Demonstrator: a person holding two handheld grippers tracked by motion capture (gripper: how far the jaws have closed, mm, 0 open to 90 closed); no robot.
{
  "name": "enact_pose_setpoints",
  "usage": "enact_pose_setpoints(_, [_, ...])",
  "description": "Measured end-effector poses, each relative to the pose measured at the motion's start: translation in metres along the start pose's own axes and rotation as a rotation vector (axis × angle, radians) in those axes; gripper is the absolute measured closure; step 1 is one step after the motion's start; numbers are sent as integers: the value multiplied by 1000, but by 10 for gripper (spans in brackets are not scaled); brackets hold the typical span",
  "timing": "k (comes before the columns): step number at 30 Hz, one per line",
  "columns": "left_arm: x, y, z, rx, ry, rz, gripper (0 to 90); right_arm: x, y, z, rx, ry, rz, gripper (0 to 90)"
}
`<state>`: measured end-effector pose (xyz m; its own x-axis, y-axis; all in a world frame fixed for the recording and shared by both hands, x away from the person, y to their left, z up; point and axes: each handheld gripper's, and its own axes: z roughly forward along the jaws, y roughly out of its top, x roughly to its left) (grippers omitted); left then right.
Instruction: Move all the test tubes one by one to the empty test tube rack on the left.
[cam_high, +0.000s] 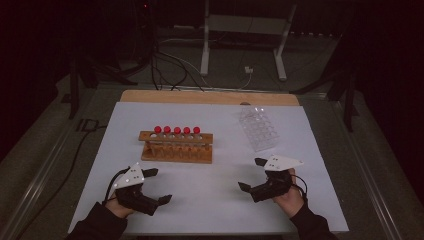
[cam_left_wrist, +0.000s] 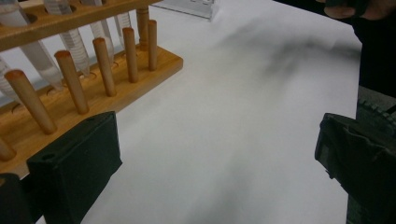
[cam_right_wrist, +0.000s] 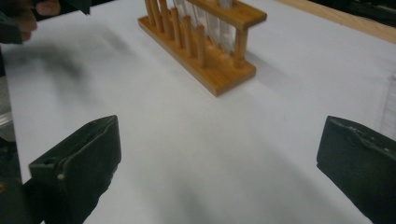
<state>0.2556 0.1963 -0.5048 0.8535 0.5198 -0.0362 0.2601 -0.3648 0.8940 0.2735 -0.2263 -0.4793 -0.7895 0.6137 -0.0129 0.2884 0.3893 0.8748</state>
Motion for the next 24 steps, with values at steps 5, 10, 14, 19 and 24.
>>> enact_pose_setpoints(5, [0, -11, 1, 21, 32, 17, 11, -4, -12, -2, 12, -21, -8, 1])
enact_pose_setpoints(10, [0, -17, 0, 18, 57, 10, 11, -10, -24, -2, 47, -39, 3, 1])
enact_pose_setpoints(14, [3, -19, 0, 13, 73, 4, 11, -14, -29, 2, 70, -75, 7, 1])
enact_pose_setpoints(19, [5, -18, -2, -3, 99, 2, 11, -12, -30, 5, 78, -95, -16, 1])
enact_pose_setpoints(24, [5, -18, -3, -10, 103, 3, 11, -13, -30, 5, 78, -95, -9, 1])
